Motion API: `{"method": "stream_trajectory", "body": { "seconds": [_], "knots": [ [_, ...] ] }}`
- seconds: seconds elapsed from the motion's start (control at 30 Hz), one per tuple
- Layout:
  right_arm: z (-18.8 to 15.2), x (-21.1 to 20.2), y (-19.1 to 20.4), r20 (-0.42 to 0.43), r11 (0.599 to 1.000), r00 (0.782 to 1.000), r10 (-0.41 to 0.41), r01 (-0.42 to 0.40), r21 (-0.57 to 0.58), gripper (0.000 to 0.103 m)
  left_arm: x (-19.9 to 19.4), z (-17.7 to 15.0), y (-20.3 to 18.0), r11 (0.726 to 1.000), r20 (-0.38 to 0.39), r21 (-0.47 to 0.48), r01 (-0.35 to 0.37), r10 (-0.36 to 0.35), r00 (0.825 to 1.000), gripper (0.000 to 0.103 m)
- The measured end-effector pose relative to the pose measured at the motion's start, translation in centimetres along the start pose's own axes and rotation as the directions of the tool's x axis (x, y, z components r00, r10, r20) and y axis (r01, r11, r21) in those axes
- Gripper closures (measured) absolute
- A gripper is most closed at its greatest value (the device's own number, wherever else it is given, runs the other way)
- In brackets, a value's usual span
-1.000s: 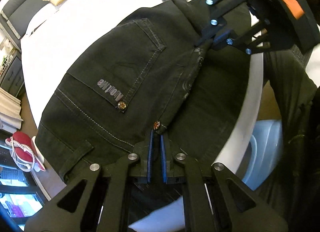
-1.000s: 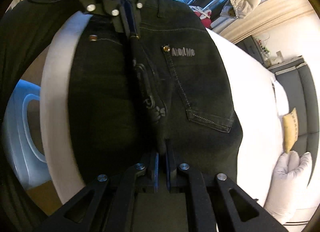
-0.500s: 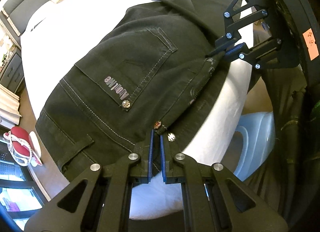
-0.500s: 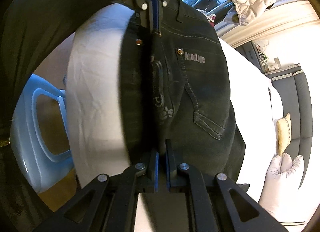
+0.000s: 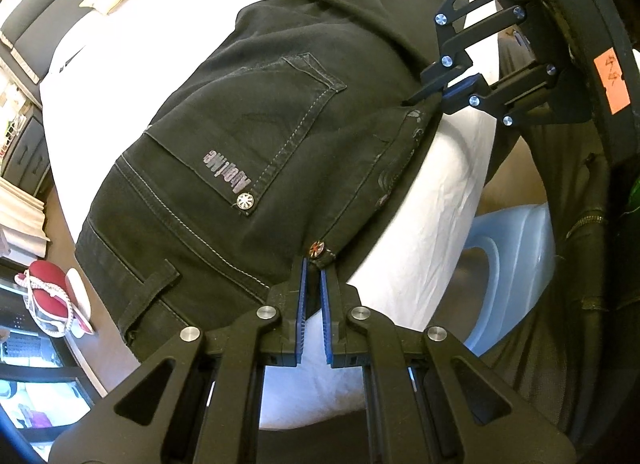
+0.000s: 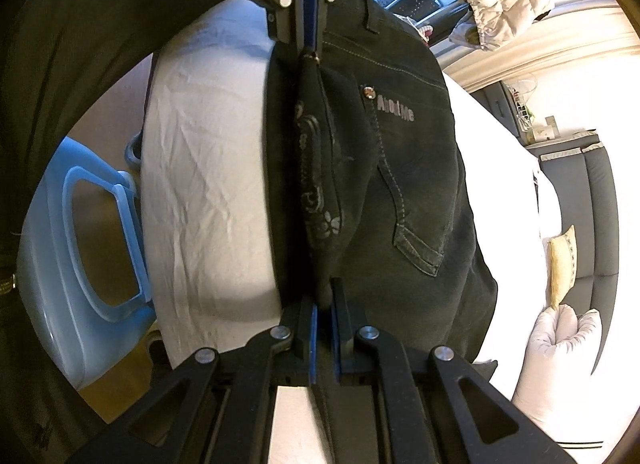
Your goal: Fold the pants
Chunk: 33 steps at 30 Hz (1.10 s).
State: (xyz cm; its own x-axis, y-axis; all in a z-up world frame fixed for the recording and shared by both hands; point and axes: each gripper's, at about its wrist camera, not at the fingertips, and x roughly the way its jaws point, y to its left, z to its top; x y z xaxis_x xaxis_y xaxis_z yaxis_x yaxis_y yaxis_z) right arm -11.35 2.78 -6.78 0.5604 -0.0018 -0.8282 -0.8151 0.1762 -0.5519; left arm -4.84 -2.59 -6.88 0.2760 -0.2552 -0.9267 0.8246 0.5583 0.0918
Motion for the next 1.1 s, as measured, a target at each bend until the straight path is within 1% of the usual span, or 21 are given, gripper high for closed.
{"method": "stream_trajectory", "body": {
  "seconds": [0.1, 0.2, 0.3, 0.33, 0.43, 0.5, 0.57, 0.6, 0.7, 0.73, 0.77, 0.8, 0.83, 0.87, 0.9, 0.93, 0.97, 1.0, 1.03, 1.07, 1.1],
  "knots": [
    [0.0, 0.2, 0.3, 0.002, 1.0, 1.0, -0.011, 0.011, 0.019, 0.095, 0.3, -0.1, -0.2, 1.0, -0.013, -0.008, -0.012, 0.012, 1.0, 0.094],
    [0.1, 0.4, 1.1, -0.005, 0.999, 0.999, -0.047, 0.047, 0.017, 0.093, 0.1, -0.2, 0.0, 0.999, -0.024, -0.03, -0.014, 0.013, 1.0, 0.092],
    [0.2, 0.5, 1.4, -0.009, 0.997, 0.998, -0.063, 0.063, 0.043, 0.093, -1.0, -0.8, 0.8, 0.998, -0.046, -0.061, 0.005, -0.008, 0.999, 0.091],
    [0.3, 0.6, 1.4, -0.01, 0.996, 0.998, -0.064, 0.064, 0.058, 0.093, -1.4, -1.1, 1.3, 0.997, -0.069, -0.075, 0.005, -0.01, 0.998, 0.091],
    [0.4, 0.7, 1.5, -0.013, 0.995, 0.997, -0.077, 0.078, 0.069, 0.093, -2.7, -1.7, 2.6, 0.993, -0.101, -0.105, -0.046, 0.036, 0.994, 0.091],
    [0.5, 0.8, 1.7, -0.017, 0.993, 0.996, -0.089, 0.09, 0.074, 0.093, -4.1, -1.1, 3.5, 0.986, -0.052, -0.159, -0.053, 0.045, 0.998, 0.091],
    [0.5, 0.8, 1.8, -0.02, 0.991, 0.995, -0.097, 0.098, 0.086, 0.093, -4.8, 0.5, 3.8, 0.976, 0.025, -0.219, -0.017, 0.023, 0.999, 0.091],
    [0.6, 0.9, 1.8, -0.021, 0.991, 0.995, -0.1, 0.101, 0.092, 0.093, -4.7, 1.5, 3.7, 0.973, 0.052, -0.23, -0.004, 0.017, 0.998, 0.091],
    [0.5, 0.7, 1.8, -0.018, 0.985, 0.994, -0.109, 0.11, 0.131, 0.092, -2.7, 5.1, 2.6, 0.97, 0.103, -0.243, 0.022, 0.003, 0.995, 0.091],
    [0.4, 0.7, 1.8, -0.012, 0.981, 0.993, -0.116, 0.116, 0.156, 0.092, -1.7, 5.9, 2.2, 0.967, 0.108, -0.25, 0.041, -0.014, 0.994, 0.091],
    [0.3, 0.7, 1.7, -0.008, 0.977, 0.992, -0.124, 0.123, 0.172, 0.092, 0.0, 6.8, 1.9, 0.96, 0.113, -0.268, 0.078, -0.049, 0.992, 0.091],
    [0.1, 0.6, 1.7, -0.004, 0.973, 0.991, -0.133, 0.131, 0.19, 0.091, 1.7, 7.2, 1.8, 0.954, 0.101, -0.284, 0.097, -0.071, 0.992, 0.091],
    [0.0, 0.5, 1.7, -0.001, 0.967, 0.99, -0.142, 0.139, 0.212, 0.09, 3.5, 7.4, 1.6, 0.952, 0.064, -0.294, 0.092, -0.076, 0.995, 0.091],
    [-0.1, 0.4, 1.6, -0.005, 0.961, 0.989, -0.149, 0.145, 0.235, 0.083, 5.4, 7.3, 1.3, 0.953, 0.031, -0.296, 0.069, -0.063, 0.998, 0.091],
    [-0.3, 0.4, 1.5, -0.013, 0.957, 0.989, -0.149, 0.148, 0.252, 0.079, 5.7, 7.0, 1.1, 0.953, 0.083, -0.295, 0.061, -0.038, 0.996, 0.091],
    [-0.6, 0.1, 1.5, -0.009, 0.947, 0.988, -0.155, 0.151, 0.283, 0.077, 5.7, 6.8, 1.1, 0.95, 0.103, -0.306, 0.062, -0.031, 0.994, 0.091],
    [-1.0, -0.2, 1.3, -0.001, 0.94, 0.988, -0.156, 0.148, 0.308, 0.07, 5.5, 6.7, 1.2, 0.945, 0.11, -0.319, 0.069, -0.035, 0.993, 0.091],
    [-1.4, -0.6, 1.1, 0.008, 0.929, 0.987, -0.158, 0.146, 0.34, 0.058, 5.3, 6.7, 1.3, 0.942, 0.108, -0.328, 0.076, -0.042, 0.993, 0.091],
    [-2.1, -1.1, 0.7, 0.021, 0.913, 0.988, -0.153, 0.133, 0.386, 0.05, 5.1, 6.7, 1.4, 0.938, 0.103, -0.338, 0.082, -0.05, 0.993, 0.091],
    [-2.6, -1.4, 0.5, 0.03, 0.901, 0.99, -0.135, 0.11, 0.42, 0.034, 4.8, 6.8, 1.7, 0.932, 0.094, -0.352, 0.091, -0.061, 0.994, 0.09],
    [-3.3, -1.9, 0.0, 0.048, 0.88, 0.994, -0.098, 0.064, 0.47, 0.031, 4.3, 6.9, 2.0, 0.924, 0.088, -0.37, 0.099, -0.071, 0.994, 0.09]
  ]
}}
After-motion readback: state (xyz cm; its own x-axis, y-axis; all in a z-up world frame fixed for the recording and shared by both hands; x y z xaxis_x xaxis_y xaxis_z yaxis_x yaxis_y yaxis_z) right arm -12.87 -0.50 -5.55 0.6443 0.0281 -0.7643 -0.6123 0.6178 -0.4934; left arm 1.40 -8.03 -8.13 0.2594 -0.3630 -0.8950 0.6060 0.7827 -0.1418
